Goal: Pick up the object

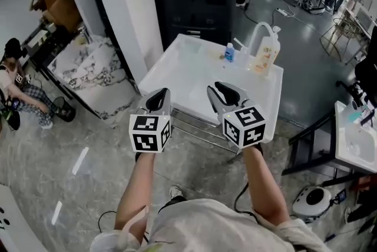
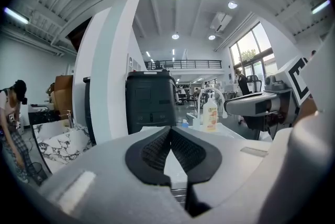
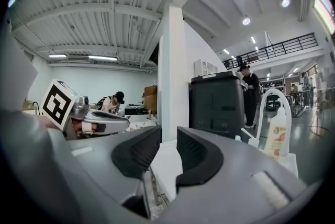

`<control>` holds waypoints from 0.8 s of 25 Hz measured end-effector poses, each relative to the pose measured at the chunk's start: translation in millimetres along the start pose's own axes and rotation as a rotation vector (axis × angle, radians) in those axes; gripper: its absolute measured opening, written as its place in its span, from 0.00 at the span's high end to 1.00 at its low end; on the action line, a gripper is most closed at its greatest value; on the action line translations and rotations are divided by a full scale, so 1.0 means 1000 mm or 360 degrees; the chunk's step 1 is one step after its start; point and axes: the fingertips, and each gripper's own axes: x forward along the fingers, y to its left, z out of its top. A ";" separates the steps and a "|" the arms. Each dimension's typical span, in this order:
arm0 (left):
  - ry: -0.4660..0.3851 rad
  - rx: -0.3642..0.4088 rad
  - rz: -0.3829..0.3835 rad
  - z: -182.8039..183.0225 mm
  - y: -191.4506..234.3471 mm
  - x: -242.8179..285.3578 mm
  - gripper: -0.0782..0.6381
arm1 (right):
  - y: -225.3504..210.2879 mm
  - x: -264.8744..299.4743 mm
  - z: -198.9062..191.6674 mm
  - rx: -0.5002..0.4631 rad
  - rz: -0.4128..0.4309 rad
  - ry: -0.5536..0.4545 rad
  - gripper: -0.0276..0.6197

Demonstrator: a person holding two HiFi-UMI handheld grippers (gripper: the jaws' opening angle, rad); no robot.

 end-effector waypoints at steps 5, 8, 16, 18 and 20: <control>-0.0005 -0.0011 -0.0050 0.002 0.035 0.012 0.88 | 0.011 0.032 0.005 0.0003 -0.0040 0.0020 0.77; -0.0001 -0.0018 -0.0085 0.000 0.052 0.020 0.88 | 0.016 0.049 0.005 0.0005 -0.0070 0.0028 0.75; -0.0003 -0.0036 -0.0156 -0.003 0.094 0.035 0.88 | 0.026 0.087 0.013 0.0004 -0.0149 0.0031 0.73; -0.0001 -0.0037 -0.0170 -0.004 0.102 0.037 0.88 | 0.028 0.096 0.014 -0.0004 -0.0160 0.0038 0.72; 0.0004 -0.0035 -0.0172 -0.007 0.111 0.039 0.88 | 0.030 0.105 0.014 -0.0015 -0.0166 0.0046 0.70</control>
